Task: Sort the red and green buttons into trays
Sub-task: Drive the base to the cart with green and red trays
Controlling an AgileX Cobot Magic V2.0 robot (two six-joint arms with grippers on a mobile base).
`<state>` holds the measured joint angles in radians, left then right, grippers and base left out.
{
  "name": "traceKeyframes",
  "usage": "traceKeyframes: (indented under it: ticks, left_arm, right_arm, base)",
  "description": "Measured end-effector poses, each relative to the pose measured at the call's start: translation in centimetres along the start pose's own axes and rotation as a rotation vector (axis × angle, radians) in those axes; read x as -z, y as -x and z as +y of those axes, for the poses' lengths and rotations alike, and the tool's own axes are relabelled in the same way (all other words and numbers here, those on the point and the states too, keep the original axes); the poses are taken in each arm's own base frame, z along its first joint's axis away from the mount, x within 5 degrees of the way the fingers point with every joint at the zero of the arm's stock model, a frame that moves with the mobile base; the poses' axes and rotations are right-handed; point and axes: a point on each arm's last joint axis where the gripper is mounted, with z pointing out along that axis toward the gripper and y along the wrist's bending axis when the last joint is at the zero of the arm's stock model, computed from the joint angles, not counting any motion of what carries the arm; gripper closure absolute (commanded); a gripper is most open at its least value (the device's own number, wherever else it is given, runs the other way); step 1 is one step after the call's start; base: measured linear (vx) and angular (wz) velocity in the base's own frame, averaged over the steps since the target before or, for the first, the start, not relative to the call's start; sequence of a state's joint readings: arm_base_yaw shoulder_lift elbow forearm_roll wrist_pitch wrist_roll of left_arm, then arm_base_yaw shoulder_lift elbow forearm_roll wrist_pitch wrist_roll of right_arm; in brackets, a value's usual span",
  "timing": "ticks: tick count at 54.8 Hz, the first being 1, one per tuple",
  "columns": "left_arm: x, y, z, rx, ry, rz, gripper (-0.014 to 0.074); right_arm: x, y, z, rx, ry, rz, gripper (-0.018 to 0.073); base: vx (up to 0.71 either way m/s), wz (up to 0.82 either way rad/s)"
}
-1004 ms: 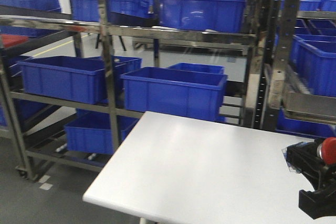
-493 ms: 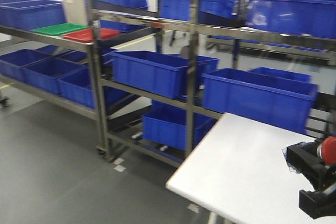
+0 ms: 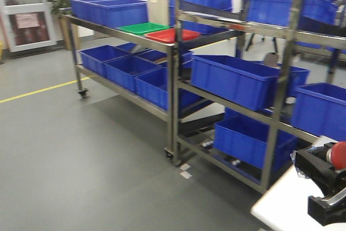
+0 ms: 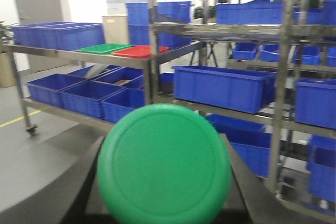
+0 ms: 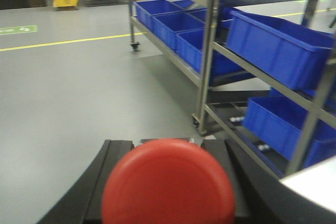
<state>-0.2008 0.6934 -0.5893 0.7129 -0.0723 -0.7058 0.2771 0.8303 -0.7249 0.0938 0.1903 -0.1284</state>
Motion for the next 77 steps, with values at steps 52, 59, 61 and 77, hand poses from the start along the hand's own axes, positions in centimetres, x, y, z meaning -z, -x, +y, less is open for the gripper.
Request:
traceKeyframes:
  ticks: [52,59,61,77]
  left_arm:
    - [0.0,-0.01,0.01,0.0,0.001,0.001,0.0594]
    - [0.0,-0.01,0.01,0.0,0.001,0.001,0.0594]
    - [0.0,-0.01,0.01,0.0,0.001,0.001,0.0594]
    - [0.0,0.0,0.0,0.0,0.0,0.0,0.0594]
  right_arm:
    - [0.0,0.0,0.0,0.0,0.0,0.0,0.0568]
    - [0.0,0.0,0.0,0.0,0.0,0.0,0.0568]
    - [0.0,0.0,0.0,-0.001,0.0,0.0,0.0568]
    - [0.0,0.0,0.0,-0.001,0.0,0.0,0.0568]
  base:
    - [0.2,0.5]
    - [0.26,0.35]
    - [0.28,0.29]
    - [0.32,0.2]
